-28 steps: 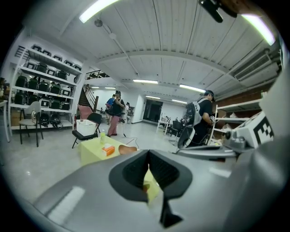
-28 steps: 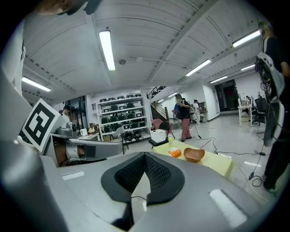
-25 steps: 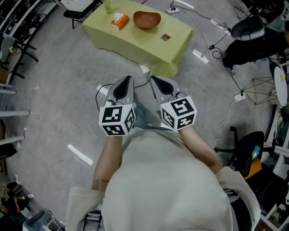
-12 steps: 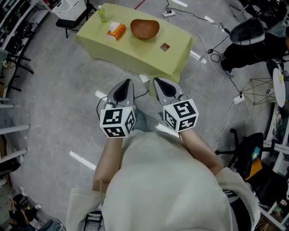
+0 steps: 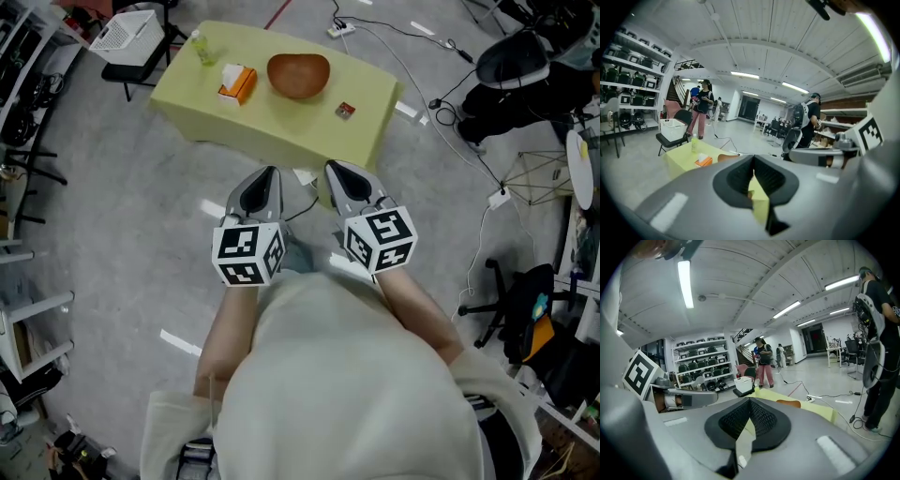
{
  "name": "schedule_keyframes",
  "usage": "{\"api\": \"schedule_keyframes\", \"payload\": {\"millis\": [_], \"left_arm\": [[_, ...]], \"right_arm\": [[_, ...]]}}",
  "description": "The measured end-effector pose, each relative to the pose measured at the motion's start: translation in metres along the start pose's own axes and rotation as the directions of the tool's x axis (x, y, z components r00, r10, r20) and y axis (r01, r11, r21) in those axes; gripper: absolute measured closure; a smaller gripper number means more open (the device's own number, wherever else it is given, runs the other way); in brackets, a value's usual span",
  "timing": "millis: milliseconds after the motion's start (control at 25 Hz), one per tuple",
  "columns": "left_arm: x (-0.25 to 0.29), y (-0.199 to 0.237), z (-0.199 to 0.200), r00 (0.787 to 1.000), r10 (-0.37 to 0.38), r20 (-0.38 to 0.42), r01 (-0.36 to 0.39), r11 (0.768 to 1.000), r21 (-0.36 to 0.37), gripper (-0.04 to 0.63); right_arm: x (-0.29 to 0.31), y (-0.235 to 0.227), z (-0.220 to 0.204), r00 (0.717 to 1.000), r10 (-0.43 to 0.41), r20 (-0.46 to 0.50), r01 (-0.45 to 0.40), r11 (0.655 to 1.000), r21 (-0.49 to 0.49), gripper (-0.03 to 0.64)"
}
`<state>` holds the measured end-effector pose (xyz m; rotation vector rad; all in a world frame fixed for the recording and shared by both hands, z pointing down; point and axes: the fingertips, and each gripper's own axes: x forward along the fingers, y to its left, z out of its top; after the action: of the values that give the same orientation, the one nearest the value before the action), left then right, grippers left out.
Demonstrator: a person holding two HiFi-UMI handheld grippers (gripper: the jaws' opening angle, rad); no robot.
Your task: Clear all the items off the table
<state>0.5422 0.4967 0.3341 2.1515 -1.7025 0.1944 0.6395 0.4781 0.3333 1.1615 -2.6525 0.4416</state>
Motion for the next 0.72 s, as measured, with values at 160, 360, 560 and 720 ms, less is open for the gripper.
{"api": "schedule_keyframes", "payload": {"millis": [160, 360, 560, 720], "left_arm": [[0.021, 0.019, 0.008, 0.999, -0.031, -0.012, 0.031, 1.0, -0.003, 0.586], [0.043, 0.041, 0.019, 0.998, -0.063, -0.022, 0.063, 0.998, -0.005, 0.586], [0.062, 0.062, 0.026, 0.995, -0.093, -0.039, 0.094, 0.996, 0.01, 0.586], [0.076, 0.075, 0.03, 0.992, -0.112, -0.05, 0.112, 0.994, 0.005, 0.586]], "right_arm": [[0.022, -0.007, 0.007, 0.999, -0.033, 0.005, 0.033, 0.999, 0.011, 0.618], [0.051, -0.012, 0.017, 0.998, -0.063, 0.011, 0.063, 0.998, 0.02, 0.618], [0.078, -0.014, 0.025, 0.996, -0.085, 0.018, 0.085, 0.996, 0.026, 0.618], [0.093, -0.018, 0.026, 0.995, -0.102, 0.009, 0.102, 0.994, 0.035, 0.618]]}}
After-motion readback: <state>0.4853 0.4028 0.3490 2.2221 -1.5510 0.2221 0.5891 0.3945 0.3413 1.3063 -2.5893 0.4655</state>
